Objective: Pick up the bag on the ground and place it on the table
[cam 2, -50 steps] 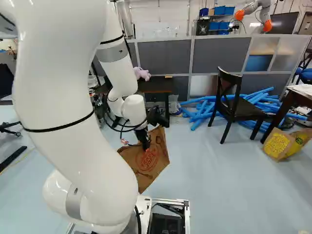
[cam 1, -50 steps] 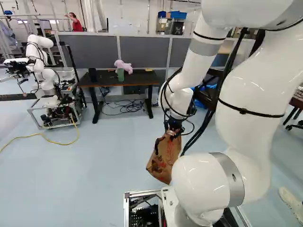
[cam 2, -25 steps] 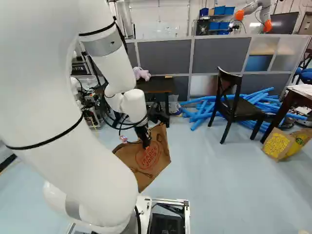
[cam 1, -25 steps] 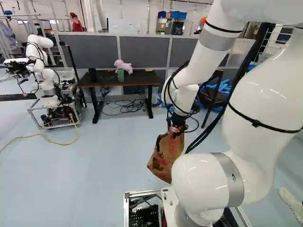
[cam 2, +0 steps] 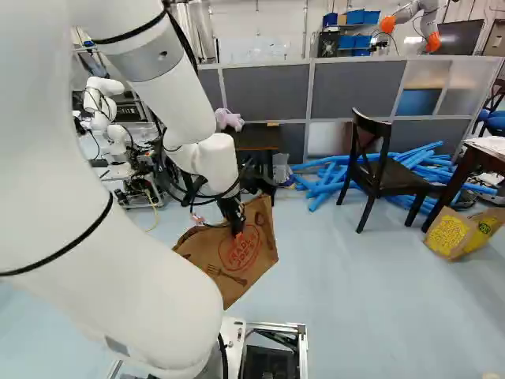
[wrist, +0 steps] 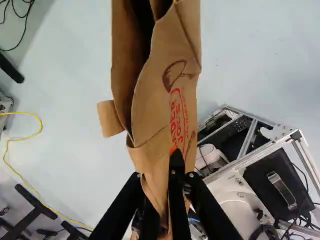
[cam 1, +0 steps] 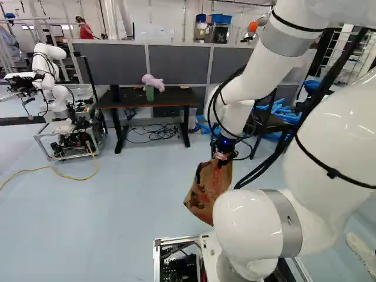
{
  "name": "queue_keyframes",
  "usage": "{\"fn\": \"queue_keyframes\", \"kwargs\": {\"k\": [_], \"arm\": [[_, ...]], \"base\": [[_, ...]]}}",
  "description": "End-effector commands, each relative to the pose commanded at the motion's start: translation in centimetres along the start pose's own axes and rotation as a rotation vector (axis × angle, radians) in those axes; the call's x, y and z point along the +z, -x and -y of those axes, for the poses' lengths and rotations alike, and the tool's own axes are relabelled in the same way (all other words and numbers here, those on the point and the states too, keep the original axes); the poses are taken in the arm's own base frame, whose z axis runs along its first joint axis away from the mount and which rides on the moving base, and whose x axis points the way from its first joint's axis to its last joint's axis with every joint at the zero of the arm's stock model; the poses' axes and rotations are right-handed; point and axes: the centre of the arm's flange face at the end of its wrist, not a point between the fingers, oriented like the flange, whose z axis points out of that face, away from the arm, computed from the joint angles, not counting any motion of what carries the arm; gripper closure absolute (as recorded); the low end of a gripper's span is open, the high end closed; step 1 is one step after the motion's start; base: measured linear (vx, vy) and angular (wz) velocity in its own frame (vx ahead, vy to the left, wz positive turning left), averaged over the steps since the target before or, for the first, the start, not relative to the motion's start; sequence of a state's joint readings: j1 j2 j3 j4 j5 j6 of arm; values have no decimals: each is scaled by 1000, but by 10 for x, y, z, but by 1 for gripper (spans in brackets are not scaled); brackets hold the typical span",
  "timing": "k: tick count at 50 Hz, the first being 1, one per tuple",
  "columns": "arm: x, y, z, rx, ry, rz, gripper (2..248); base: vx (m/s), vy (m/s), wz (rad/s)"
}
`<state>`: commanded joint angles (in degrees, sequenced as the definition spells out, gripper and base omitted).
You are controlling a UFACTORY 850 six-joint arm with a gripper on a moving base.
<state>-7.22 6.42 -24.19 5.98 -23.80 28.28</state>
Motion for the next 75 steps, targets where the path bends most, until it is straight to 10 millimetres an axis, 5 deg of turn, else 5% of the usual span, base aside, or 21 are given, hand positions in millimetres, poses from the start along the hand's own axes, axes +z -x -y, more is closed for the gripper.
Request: {"fn": "queue_keyframes", "kwargs": {"k": [75], "arm": [[-107, -31, -9, 81, -2, 30, 229]], "base": [[0, 0, 0]]}}
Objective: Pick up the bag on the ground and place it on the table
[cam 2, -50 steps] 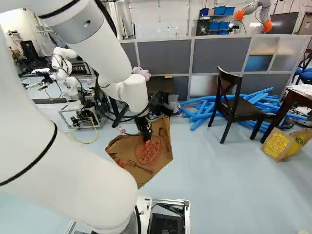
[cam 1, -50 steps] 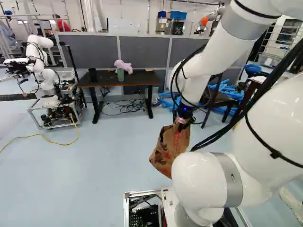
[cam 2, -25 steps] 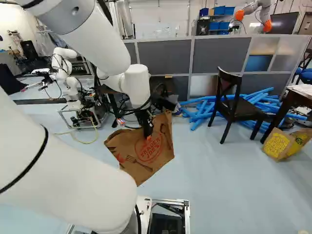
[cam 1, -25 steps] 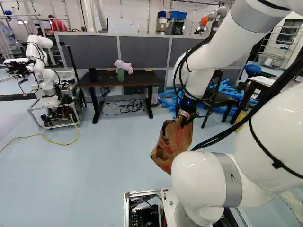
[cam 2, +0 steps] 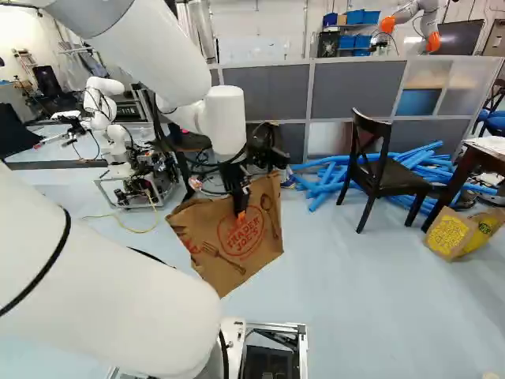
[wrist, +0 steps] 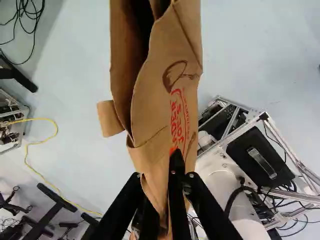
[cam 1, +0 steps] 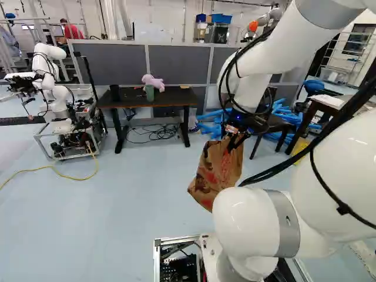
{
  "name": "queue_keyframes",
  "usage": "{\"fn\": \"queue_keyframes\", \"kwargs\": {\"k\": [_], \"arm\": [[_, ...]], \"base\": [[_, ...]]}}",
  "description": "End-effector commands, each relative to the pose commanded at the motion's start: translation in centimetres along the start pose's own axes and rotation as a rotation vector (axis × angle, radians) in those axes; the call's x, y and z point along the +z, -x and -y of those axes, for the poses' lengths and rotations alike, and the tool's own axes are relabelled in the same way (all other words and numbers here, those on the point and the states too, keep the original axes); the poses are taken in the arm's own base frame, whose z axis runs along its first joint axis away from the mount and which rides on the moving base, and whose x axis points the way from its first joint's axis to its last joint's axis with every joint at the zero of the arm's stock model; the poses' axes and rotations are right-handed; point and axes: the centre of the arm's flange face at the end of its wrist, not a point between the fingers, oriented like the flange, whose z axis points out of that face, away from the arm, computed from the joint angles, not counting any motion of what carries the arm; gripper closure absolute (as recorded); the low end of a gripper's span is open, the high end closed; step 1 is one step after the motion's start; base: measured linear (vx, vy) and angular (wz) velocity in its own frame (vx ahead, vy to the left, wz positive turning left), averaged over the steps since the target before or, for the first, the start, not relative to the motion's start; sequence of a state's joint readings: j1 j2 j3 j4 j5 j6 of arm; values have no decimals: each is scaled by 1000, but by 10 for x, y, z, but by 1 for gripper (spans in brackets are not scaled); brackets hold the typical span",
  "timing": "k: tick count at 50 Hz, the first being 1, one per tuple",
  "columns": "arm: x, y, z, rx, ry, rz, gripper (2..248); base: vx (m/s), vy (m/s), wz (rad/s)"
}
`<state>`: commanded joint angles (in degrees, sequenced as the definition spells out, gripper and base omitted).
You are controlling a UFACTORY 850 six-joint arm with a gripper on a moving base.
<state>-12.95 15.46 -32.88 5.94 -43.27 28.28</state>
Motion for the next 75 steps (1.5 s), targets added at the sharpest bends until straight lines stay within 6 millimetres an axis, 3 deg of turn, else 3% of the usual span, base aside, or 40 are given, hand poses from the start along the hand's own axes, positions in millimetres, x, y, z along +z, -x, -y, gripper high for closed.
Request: {"fn": "queue_keyframes", "kwargs": {"k": [49, 75], "arm": [[-69, -36, 24, -86, 35, -86, 229], [-107, -32, 27, -99, 79, -31, 229]], "base": [[0, 0, 0], [0, 0, 0]]}}
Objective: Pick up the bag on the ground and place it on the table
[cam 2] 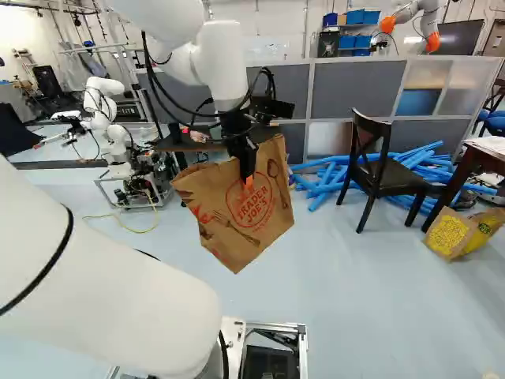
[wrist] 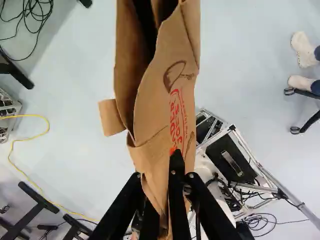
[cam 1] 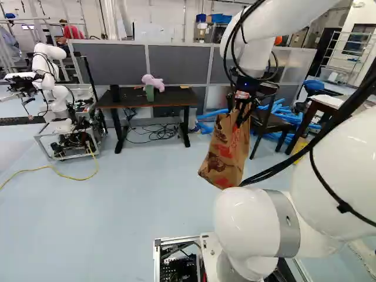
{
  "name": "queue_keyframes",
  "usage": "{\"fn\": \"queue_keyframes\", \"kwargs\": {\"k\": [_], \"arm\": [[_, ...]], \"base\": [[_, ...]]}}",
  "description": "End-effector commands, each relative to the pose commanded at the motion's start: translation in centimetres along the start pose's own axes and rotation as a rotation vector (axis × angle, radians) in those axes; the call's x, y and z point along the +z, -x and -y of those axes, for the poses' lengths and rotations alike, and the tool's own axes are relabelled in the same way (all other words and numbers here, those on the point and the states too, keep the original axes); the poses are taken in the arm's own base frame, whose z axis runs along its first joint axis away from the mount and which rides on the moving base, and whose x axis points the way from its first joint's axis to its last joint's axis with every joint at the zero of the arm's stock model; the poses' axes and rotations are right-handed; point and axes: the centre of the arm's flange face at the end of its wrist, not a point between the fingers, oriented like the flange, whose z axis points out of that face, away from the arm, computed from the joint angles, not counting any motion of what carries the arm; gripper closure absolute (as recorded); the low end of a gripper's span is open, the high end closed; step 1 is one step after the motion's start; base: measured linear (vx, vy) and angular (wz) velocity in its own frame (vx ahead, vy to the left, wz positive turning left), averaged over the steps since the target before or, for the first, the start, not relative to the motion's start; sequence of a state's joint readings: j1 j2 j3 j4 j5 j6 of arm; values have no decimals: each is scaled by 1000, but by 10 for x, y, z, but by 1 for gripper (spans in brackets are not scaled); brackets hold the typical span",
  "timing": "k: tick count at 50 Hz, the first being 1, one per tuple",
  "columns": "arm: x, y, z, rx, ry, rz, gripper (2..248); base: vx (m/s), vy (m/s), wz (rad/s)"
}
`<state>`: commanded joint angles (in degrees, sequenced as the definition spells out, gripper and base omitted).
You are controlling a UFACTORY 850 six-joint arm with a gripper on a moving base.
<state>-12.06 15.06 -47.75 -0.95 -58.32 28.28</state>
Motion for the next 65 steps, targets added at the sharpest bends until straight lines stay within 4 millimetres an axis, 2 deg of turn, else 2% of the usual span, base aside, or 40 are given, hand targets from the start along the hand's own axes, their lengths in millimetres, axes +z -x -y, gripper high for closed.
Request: {"fn": "queue_keyframes", "kwargs": {"k": [15, 40, 65], "arm": [[-16, 1, 2, -6, 0, 0, 229], [-16, 1, 2, -6, 0, -1, 229], [-16, 1, 2, -6, 0, -1, 229]], "base": [[0, 0, 0], [35, -2, 3], [162, -70, 7]]}}
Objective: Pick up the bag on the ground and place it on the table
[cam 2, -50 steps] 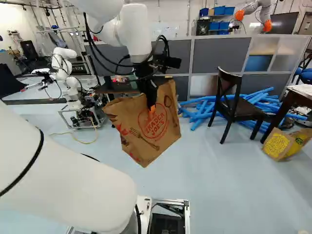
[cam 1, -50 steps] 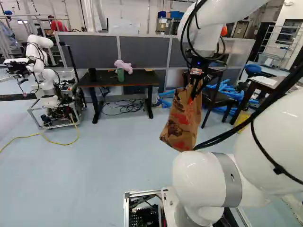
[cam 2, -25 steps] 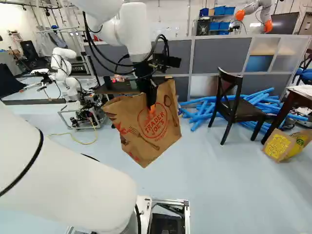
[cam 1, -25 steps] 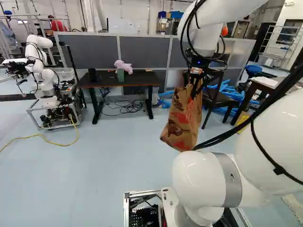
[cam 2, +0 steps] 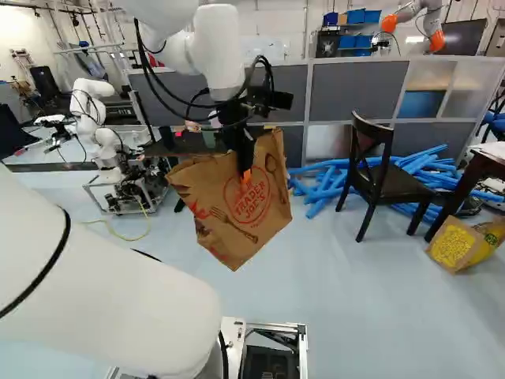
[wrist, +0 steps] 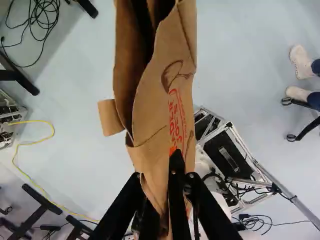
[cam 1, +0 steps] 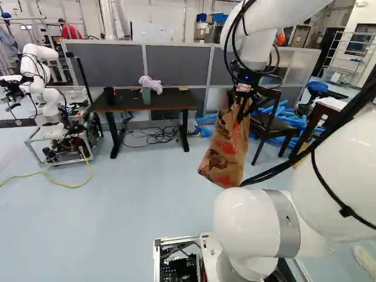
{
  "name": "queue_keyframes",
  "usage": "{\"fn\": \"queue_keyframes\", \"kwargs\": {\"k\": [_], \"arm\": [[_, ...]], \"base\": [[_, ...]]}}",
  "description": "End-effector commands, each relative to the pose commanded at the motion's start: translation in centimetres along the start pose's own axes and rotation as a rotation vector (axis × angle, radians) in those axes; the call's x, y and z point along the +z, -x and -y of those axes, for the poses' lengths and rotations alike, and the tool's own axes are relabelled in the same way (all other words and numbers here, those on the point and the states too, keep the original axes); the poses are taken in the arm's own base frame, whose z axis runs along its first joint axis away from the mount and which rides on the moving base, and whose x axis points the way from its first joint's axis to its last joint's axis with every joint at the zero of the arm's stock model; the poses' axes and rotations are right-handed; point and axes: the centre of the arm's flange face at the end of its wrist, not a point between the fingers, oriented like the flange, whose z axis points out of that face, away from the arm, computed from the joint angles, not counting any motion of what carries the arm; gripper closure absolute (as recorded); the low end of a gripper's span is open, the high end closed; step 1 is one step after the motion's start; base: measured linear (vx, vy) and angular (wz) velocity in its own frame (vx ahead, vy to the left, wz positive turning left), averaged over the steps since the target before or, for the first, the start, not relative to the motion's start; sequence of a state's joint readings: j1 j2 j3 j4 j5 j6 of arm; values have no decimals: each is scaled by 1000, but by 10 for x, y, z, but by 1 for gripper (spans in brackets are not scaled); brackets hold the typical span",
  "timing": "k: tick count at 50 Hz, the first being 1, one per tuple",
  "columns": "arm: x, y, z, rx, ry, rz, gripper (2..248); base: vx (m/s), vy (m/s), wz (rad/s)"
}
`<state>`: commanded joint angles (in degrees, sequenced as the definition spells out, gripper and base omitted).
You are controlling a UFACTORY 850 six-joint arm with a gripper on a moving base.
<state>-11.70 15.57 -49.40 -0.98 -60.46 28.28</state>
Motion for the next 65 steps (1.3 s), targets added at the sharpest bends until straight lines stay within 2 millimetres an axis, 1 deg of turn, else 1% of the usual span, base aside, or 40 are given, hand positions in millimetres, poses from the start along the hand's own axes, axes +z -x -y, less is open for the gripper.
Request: {"fn": "queue_keyframes", "kwargs": {"k": [14, 32, 65], "arm": [[0, 0, 0, 0, 0, 0, 229], [0, 0, 0, 0, 0, 0, 229], [0, 0, 0, 0, 0, 0, 229]], "base": [[205, -86, 15], [208, -41, 155], [235, -8, 169]]}}
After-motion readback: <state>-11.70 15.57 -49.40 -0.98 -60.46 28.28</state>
